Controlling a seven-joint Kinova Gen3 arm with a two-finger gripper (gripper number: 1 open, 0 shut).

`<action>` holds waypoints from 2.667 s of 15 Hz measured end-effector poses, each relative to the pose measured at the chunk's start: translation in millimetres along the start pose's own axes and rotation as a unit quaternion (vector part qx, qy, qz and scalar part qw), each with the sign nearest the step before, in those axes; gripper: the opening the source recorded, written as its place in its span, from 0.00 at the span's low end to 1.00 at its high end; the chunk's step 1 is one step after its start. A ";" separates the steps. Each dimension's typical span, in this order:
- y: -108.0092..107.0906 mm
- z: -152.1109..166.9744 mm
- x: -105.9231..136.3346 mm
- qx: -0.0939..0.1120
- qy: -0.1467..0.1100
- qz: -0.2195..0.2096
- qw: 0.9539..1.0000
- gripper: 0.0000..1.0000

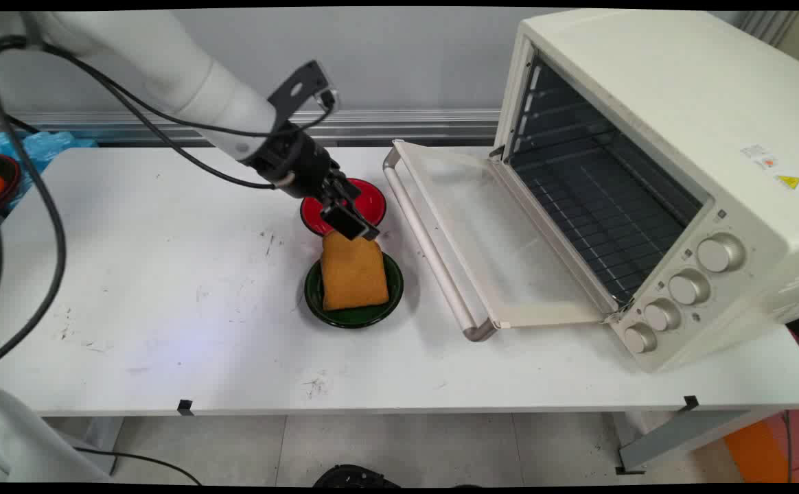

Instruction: Close the oven

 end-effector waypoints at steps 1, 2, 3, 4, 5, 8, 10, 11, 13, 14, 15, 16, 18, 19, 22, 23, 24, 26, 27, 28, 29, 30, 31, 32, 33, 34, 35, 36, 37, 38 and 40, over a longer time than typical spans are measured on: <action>-1.2 6.4 0.7 -0.001 -0.002 0.002 1.000 1.00; -2.3 12.8 1.2 -0.003 -0.004 0.003 1.000 1.00; -3.7 21.4 2.1 -0.005 -0.006 0.006 1.000 1.00; -4.9 29.1 2.8 -0.008 -0.007 0.008 1.000 1.00; -5.9 35.2 3.5 -0.010 -0.008 0.010 1.000 1.00; -7.6 53.5 6.0 -0.017 -0.008 0.017 1.000 1.00; -8.6 65.7 7.3 -0.020 -0.008 0.022 1.000 1.00; -9.1 71.2 7.6 -0.022 -0.008 0.023 0.999 1.00; -9.8 79.5 8.0 -0.025 -0.008 0.026 0.999 1.00; -10.2 83.6 8.0 -0.025 -0.008 0.027 0.999 1.00; -10.7 87.9 7.9 -0.026 -0.008 0.029 0.999 1.00; -11.0 91.4 7.9 -0.027 -0.008 0.030 0.999 0.00; -12.2 98.3 8.1 -0.027 -0.007 0.032 0.999 0.00; -12.6 100.5 8.0 -0.027 -0.007 0.032 0.999 0.00; -14.2 108.2 7.6 -0.025 -0.005 0.033 0.999 0.00; -14.6 110.4 7.6 -0.024 -0.005 0.034 0.999 0.00; -14.9 113.0 7.3 -0.023 -0.003 0.034 0.999 0.00; -15.2 116.6 6.9 -0.022 -0.001 0.035 0.999 0.00; -15.2 118.1 6.6 -0.022 0.000 0.035 0.999 0.00; -15.3 119.6 6.4 -0.021 0.002 0.035 0.999 0.00; -15.3 120.8 6.5 -0.019 0.005 0.036 0.999 0.00; -15.3 122.1 6.8 -0.018 0.008 0.037 0.999 0.00; -15.2 123.0 7.1 -0.017 0.011 0.037 0.999 0.00; -15.1 123.9 7.5 -0.016 0.014 0.038 0.999 0.00; -15.0 124.6 8.2 -0.015 0.018 0.038 0.999 0.00; -14.7 125.1 8.8 -0.014 0.020 0.039 0.999 0.00; -14.6 125.7 9.4 -0.013 0.024 0.040 0.999 0.00; -14.3 126.1 10.1 -0.012 0.027 0.040 0.999 0.00; -14.2 126.1 10.8 -0.010 0.031 0.040 0.999 0.00; -14.0 126.3 11.9 -0.009 0.034 0.041 0.999 0.00; -13.4 125.7 13.6 -0.006 0.040 0.041 0.998 0.00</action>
